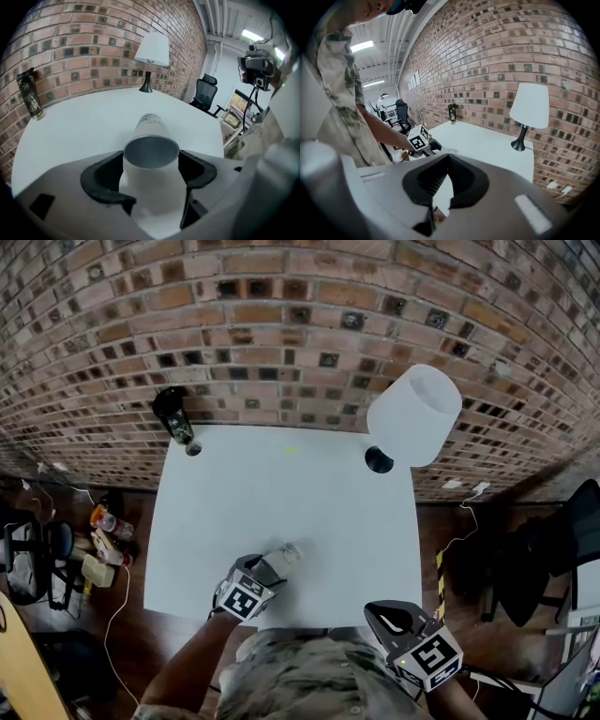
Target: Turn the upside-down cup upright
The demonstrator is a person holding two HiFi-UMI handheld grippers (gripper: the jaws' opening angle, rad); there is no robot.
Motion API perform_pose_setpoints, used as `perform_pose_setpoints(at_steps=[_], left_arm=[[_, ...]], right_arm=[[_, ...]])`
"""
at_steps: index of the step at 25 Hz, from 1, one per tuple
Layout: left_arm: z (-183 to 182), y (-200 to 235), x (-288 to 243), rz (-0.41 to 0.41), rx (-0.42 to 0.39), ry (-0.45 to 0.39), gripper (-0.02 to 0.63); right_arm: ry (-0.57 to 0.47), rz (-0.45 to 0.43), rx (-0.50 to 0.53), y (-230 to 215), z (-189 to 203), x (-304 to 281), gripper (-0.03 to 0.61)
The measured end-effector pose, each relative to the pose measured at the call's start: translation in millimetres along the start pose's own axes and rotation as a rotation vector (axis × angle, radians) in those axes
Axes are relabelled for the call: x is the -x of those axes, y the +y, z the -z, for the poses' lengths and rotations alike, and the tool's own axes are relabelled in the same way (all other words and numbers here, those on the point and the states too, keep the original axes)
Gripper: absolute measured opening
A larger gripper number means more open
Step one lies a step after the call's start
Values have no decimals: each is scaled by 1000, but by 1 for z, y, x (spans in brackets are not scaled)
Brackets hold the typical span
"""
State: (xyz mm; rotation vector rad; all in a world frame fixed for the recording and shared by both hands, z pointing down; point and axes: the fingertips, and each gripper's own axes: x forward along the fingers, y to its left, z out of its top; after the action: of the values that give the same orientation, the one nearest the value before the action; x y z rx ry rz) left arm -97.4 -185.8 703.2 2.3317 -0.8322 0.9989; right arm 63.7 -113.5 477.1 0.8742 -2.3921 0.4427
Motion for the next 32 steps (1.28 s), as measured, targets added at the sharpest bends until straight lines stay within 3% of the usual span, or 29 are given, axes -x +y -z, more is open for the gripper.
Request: perform_pose_setpoints(at_steps=[9, 15, 18, 22, 24, 27, 32], left_arm=[[4, 0, 1, 13, -40, 38, 403], [-35, -2, 31, -52, -88, -28, 436], [-52, -5, 12, -49, -163, 89, 432], [-50, 13, -29, -109, -282, 375, 355], [-47, 16, -40, -122, -320, 476, 320], [-49, 17, -45, -131, -338, 525, 302], [-50, 17, -44, -106, -310, 516, 295]], right_arm=[[-15, 35, -20, -6, 4, 11, 2], [-35, 42, -41, -16, 5, 20, 3], [-21, 33, -38, -22, 11, 24, 2], [-38, 15, -19, -27, 6, 28, 2], [-34, 14, -16, -31, 7, 32, 2], [-28, 27, -32, -41, 12, 40, 2], [-23, 32, -53, -50, 22, 44, 2]])
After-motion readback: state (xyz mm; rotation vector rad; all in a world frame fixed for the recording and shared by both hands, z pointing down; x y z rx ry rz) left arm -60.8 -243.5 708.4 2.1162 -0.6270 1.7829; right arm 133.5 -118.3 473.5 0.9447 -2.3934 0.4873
